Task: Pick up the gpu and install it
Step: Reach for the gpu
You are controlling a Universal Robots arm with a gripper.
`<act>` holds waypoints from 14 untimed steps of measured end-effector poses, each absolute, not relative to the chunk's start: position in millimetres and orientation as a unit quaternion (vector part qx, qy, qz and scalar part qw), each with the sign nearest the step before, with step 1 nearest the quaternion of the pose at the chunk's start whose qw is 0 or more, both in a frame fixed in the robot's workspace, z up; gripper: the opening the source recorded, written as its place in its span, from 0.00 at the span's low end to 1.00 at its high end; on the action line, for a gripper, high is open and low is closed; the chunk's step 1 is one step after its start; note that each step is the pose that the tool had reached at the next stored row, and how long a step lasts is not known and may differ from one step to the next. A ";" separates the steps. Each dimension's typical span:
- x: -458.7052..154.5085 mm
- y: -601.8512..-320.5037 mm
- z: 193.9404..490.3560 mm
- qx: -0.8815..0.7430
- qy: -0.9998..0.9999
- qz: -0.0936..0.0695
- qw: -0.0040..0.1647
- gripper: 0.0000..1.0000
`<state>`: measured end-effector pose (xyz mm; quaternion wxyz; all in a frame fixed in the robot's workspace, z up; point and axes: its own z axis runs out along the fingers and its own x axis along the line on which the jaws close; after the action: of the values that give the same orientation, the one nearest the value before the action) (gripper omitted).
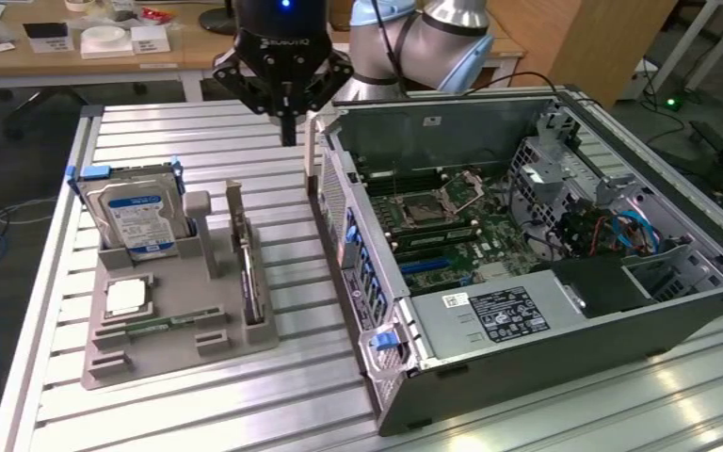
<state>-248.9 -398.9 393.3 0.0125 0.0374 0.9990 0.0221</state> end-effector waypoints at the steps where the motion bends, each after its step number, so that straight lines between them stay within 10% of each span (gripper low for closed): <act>1: -251.7 -398.9 393.3 0.037 0.999 0.022 0.012 0.11; 14: -285.6 -398.8 393.2 0.037 0.999 0.022 0.013 0.11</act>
<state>-285.6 -398.8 393.2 0.0125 0.0374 0.9990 0.0221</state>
